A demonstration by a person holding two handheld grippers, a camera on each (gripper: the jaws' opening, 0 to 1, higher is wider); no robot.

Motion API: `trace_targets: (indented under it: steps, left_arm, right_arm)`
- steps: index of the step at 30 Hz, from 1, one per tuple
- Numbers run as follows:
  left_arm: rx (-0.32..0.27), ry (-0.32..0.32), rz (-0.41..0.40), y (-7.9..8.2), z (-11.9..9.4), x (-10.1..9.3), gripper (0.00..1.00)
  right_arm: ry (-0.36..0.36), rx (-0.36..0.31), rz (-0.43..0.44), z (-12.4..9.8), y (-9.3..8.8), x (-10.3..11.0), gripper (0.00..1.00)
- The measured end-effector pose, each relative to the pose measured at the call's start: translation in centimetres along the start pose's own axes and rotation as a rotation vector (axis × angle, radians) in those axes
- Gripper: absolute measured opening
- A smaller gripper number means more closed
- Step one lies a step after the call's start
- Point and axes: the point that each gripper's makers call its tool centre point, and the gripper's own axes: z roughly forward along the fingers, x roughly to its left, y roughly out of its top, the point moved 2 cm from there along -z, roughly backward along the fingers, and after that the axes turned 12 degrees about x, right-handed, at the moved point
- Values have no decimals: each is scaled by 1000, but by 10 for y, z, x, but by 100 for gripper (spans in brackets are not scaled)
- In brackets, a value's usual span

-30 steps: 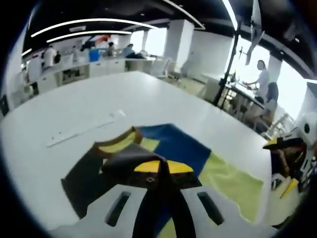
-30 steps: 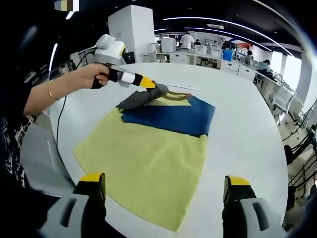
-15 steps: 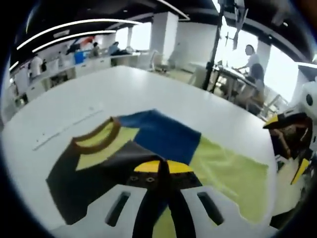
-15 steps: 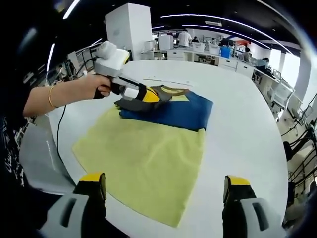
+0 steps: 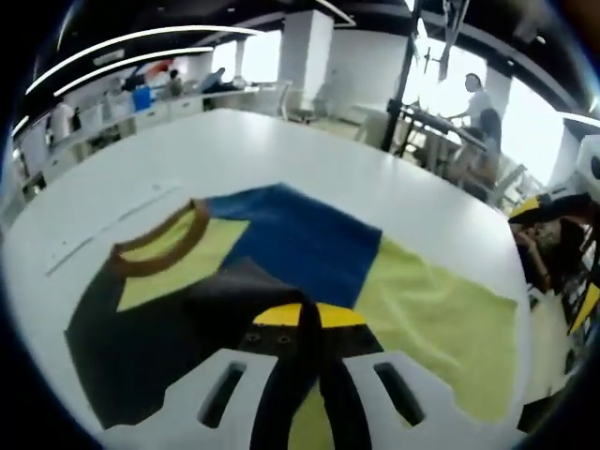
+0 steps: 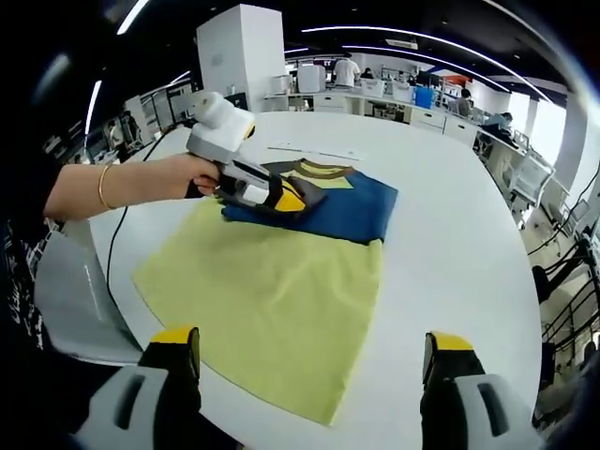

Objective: Fold the garment on the visible template until the final outline fits inside the template.

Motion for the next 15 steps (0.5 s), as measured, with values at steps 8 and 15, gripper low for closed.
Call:
trace_targets:
  steps: [8,15]
  left_arm:
    - [-23,-14,52,0,5,-6,5]
    - [-48,-26,99,2,5,-13,14]
  right_arm:
    - [11,-11,-1,0,0,3,99]
    - [14,-17,-5,-1,2,4,99]
